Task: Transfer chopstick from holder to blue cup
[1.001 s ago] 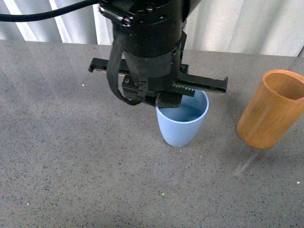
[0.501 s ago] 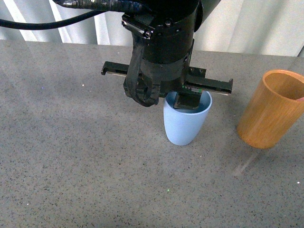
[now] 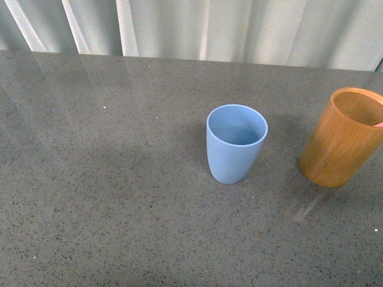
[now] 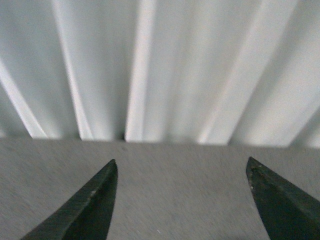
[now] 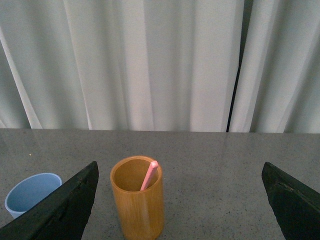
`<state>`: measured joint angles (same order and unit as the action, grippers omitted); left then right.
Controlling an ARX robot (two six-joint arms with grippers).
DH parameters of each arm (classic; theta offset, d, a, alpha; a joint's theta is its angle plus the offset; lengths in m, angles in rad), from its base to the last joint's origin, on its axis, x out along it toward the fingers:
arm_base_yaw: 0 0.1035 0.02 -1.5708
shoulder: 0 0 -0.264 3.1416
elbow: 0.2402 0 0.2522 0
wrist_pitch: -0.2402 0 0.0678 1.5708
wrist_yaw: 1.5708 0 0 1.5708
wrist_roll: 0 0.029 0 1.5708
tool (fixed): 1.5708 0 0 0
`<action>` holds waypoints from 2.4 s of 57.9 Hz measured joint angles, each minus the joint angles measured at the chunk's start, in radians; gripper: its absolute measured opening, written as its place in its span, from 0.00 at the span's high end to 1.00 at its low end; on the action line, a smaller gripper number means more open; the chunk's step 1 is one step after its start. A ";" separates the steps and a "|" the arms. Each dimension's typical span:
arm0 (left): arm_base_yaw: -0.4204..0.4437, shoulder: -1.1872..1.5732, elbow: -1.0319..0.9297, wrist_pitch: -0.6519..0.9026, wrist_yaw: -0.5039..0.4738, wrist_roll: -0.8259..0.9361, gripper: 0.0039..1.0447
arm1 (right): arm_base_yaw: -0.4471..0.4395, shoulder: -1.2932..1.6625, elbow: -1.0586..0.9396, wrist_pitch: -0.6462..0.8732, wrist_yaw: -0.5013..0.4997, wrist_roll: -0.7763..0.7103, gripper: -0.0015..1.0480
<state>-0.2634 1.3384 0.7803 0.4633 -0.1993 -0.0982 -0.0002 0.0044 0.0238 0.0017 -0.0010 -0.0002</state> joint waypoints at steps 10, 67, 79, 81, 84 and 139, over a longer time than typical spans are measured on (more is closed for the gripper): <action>0.261 -0.368 -0.360 0.107 0.166 0.066 0.58 | 0.000 0.000 0.000 0.000 0.001 0.000 0.10; 0.262 -0.888 -0.746 -0.051 0.199 0.091 0.97 | 0.000 0.000 0.000 0.000 0.000 0.000 0.10; 0.262 -0.958 -0.762 -0.082 0.200 0.093 0.97 | 0.000 0.000 0.000 0.000 0.001 0.000 0.10; 0.262 -0.976 -0.762 -0.097 0.200 0.093 0.97 | 0.000 0.000 0.000 0.000 0.001 0.000 0.10; 0.263 -0.998 -0.762 -0.116 0.200 0.093 0.97 | 0.000 0.000 0.000 0.000 0.000 0.000 0.10; 0.262 -1.334 -0.762 -0.462 0.199 0.094 0.97 | 0.013 0.176 0.115 -0.310 0.116 0.039 0.10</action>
<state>-0.0010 0.0040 0.0185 0.0017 -0.0006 -0.0044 0.0132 0.1802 0.1390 -0.3080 0.1150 0.0387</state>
